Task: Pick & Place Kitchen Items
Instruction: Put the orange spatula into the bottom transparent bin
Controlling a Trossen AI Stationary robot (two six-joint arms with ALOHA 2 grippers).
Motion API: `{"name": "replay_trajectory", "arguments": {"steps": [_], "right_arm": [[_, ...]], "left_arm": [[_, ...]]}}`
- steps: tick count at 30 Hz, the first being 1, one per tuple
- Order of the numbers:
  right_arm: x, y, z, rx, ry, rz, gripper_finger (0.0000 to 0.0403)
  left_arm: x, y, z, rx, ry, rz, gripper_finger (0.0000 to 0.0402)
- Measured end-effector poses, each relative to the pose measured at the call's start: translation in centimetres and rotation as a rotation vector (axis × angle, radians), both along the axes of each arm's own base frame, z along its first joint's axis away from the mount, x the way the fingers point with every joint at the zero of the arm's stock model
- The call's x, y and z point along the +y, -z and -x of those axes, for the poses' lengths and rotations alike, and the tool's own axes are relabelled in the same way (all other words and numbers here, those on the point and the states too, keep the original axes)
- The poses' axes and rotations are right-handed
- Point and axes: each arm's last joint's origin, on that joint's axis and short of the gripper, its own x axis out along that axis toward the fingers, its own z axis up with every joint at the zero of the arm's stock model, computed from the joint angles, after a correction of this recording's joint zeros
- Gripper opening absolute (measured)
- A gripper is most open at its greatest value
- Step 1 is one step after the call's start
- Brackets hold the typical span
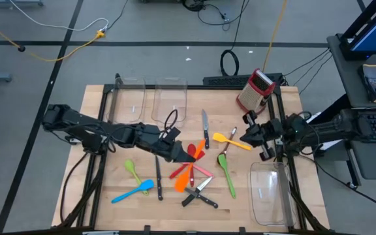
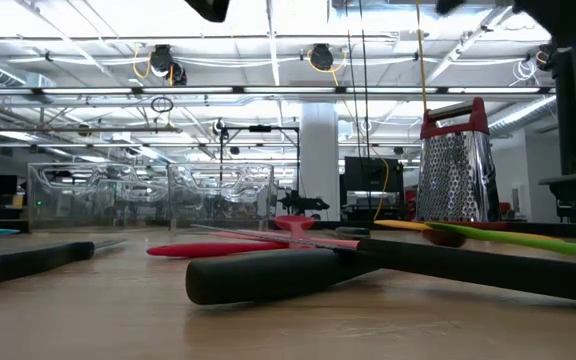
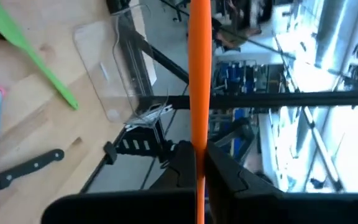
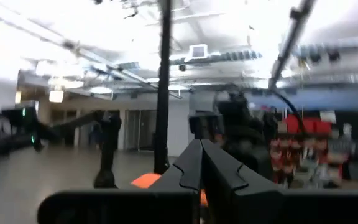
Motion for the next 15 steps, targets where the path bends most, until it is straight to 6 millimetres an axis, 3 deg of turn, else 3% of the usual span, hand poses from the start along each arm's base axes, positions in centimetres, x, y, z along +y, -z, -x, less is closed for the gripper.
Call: {"name": "replay_trajectory", "arguments": {"steps": [7, 15], "right_arm": [[2.5, -2.7, -3.7, 0.030, 0.043, 0.370, 0.0000], [4.2, -4.7, -6.4, 0.142, 0.216, 0.574, 0.0031]], "left_arm": [[0.0, -0.2, -0.1, -0.004, -0.035, 0.066, 0.0001], [0.0, -1.0, -0.2, -0.068, -0.045, 0.118, 0.0001]]}}
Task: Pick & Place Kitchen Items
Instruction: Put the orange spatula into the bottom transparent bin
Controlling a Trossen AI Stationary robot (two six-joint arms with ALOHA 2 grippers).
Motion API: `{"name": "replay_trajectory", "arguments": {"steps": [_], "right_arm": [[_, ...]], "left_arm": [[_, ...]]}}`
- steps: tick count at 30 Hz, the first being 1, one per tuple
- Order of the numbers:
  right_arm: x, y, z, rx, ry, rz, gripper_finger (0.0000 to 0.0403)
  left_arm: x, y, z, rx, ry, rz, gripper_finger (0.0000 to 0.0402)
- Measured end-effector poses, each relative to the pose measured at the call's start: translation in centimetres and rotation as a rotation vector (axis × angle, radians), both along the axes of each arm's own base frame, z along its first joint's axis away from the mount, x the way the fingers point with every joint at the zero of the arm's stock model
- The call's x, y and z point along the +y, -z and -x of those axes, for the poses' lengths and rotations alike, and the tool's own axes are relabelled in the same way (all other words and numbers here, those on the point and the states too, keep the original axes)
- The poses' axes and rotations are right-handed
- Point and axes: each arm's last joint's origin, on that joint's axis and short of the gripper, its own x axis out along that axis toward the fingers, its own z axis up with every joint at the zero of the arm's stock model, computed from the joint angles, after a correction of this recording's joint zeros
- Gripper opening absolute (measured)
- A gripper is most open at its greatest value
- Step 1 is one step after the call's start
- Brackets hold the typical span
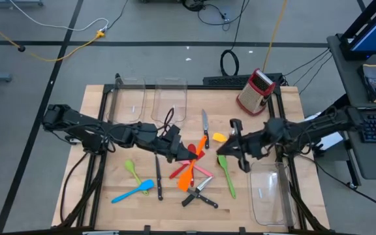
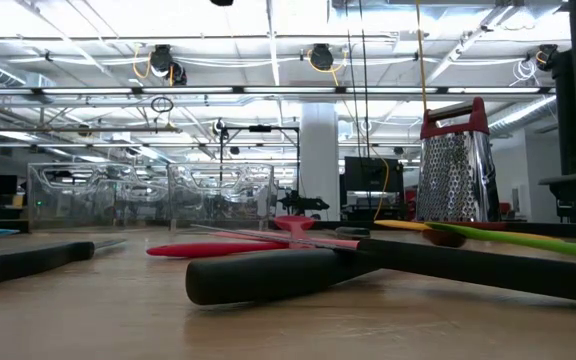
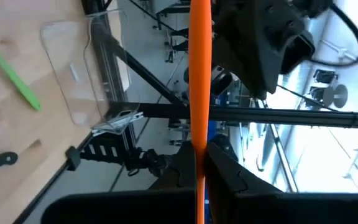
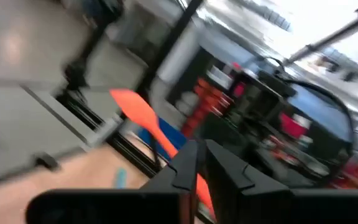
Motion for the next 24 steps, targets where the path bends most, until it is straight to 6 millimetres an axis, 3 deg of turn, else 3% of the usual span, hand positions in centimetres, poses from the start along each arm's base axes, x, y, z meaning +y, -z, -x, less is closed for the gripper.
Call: {"name": "replay_trajectory", "arguments": {"steps": [6, 13, 24], "right_arm": [[1.4, -0.2, -0.7, -0.022, 0.171, 0.175, 0.0095], [2.7, 0.8, -1.3, 0.008, 0.322, 0.316, 0.0163], [3.2, 2.7, -3.2, 0.057, 0.527, 0.537, 0.0178]], "left_arm": [[0.0, 0.0, 0.0, 0.011, -0.005, 0.024, 0.0001], [0.1, 0.1, 0.0, 0.017, -0.044, 0.045, 0.0000], [0.2, 0.0, -0.1, 0.021, -0.093, 0.094, 0.0000]]}}
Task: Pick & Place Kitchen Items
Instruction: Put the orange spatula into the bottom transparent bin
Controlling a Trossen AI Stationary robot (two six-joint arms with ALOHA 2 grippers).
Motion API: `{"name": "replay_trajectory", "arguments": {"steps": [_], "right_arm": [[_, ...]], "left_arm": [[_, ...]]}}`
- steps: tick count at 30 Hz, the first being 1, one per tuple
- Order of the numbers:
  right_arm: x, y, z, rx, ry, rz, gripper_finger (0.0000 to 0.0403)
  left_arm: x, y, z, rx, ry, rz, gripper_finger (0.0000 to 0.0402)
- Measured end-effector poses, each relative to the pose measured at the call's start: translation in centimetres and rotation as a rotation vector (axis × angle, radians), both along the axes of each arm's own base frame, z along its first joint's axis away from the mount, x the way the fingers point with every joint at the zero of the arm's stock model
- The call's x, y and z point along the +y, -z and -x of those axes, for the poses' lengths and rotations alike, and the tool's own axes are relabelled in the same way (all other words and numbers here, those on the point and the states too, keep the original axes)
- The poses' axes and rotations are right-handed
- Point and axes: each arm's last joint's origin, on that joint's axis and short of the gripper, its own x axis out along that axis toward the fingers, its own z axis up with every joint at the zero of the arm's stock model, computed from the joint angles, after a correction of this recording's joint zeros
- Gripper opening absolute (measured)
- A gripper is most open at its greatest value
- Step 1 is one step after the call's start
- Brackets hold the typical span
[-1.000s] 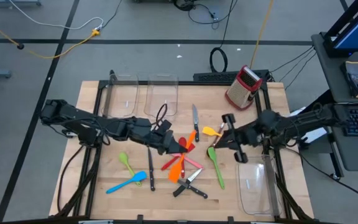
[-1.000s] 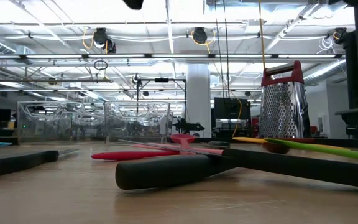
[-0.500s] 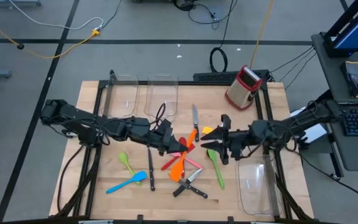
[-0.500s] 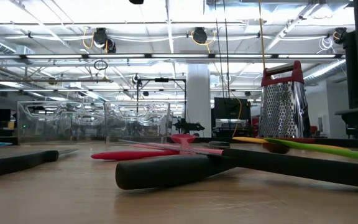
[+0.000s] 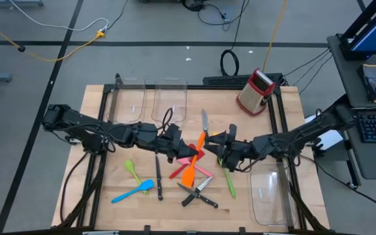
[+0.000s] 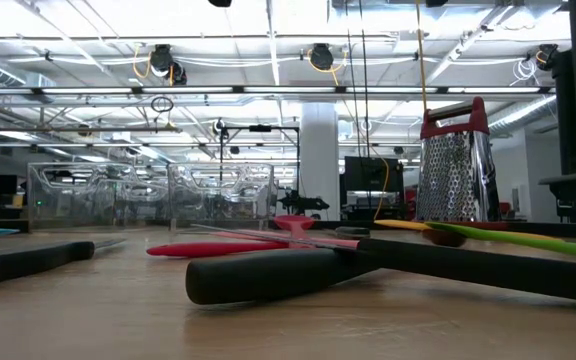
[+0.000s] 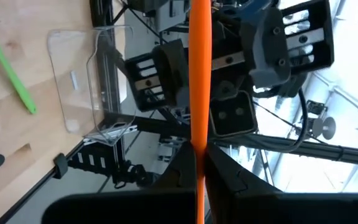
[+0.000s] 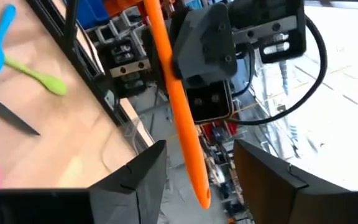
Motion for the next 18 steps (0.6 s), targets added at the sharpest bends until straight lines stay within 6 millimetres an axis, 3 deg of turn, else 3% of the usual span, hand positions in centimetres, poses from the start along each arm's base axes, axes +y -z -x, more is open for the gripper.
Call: {"name": "replay_trajectory", "arguments": {"steps": [18], "right_arm": [[-0.6, 2.0, -2.6, 0.001, 0.050, 0.064, 0.0157]], "left_arm": [[0.1, 0.0, 0.0, 0.005, -0.020, 0.012, 0.0000]]}}
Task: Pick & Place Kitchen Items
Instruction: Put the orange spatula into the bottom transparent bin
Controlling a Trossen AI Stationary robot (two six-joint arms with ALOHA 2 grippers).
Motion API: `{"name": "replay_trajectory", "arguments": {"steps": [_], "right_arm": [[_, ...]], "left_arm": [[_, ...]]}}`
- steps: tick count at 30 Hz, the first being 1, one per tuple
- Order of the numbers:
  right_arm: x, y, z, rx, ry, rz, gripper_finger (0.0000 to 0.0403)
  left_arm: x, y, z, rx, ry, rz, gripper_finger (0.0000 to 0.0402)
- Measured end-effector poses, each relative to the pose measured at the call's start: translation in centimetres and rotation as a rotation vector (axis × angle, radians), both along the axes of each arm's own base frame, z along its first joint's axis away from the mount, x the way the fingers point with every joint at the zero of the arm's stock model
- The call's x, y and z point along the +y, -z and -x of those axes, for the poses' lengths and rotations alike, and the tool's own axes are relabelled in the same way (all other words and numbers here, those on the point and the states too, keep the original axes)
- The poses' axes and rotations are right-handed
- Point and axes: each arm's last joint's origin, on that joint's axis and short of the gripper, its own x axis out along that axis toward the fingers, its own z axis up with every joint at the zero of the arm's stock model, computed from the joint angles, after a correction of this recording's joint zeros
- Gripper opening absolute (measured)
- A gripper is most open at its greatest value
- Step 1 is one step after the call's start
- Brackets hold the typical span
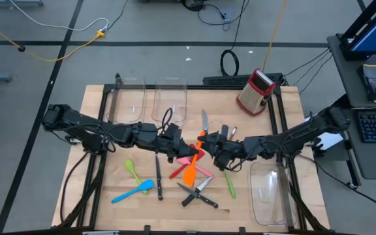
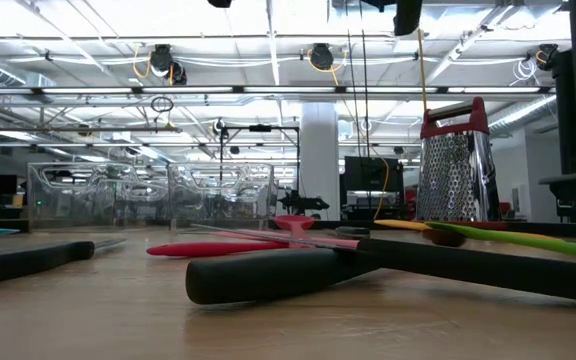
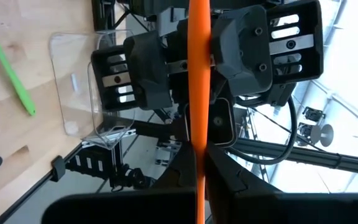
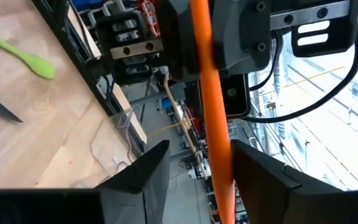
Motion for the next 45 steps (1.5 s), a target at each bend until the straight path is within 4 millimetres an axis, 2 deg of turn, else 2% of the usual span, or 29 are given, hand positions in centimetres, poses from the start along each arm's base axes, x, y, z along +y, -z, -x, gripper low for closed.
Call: {"name": "replay_trajectory", "arguments": {"steps": [6, 15, 25, 29, 37, 41, 45], "right_arm": [[0.1, -0.1, -0.1, -0.022, -0.001, -0.009, 0.0120], [0.1, 0.0, -0.1, -0.042, -0.006, -0.124, 0.0029], [0.1, 0.5, -0.1, -0.015, 0.001, -0.205, 0.0029], [0.1, 0.5, -0.1, -0.013, 0.003, -0.239, 0.0028], [0.0, 0.9, -0.1, 0.020, 0.013, -0.276, 0.0028], [0.2, 1.0, 0.1, 0.033, 0.020, -0.296, 0.0028], [0.6, 0.9, 0.6, 0.054, -0.009, -0.316, 0.0028]], "left_arm": [[0.0, 0.1, 0.0, 0.009, 0.001, -0.003, 0.0000], [0.2, 0.2, 0.0, 0.022, -0.006, 0.006, 0.0000], [0.8, 0.2, -0.1, 0.024, -0.017, -0.039, 0.0008], [1.1, 0.2, -0.2, 0.013, -0.022, -0.086, 0.0050], [2.3, 0.3, -0.4, -0.002, -0.041, -0.238, 0.0164], [3.5, 0.4, -0.5, -0.017, -0.008, -0.349, 0.0212], [5.4, -0.3, -0.2, -0.061, 0.012, -0.467, 0.0240]]}}
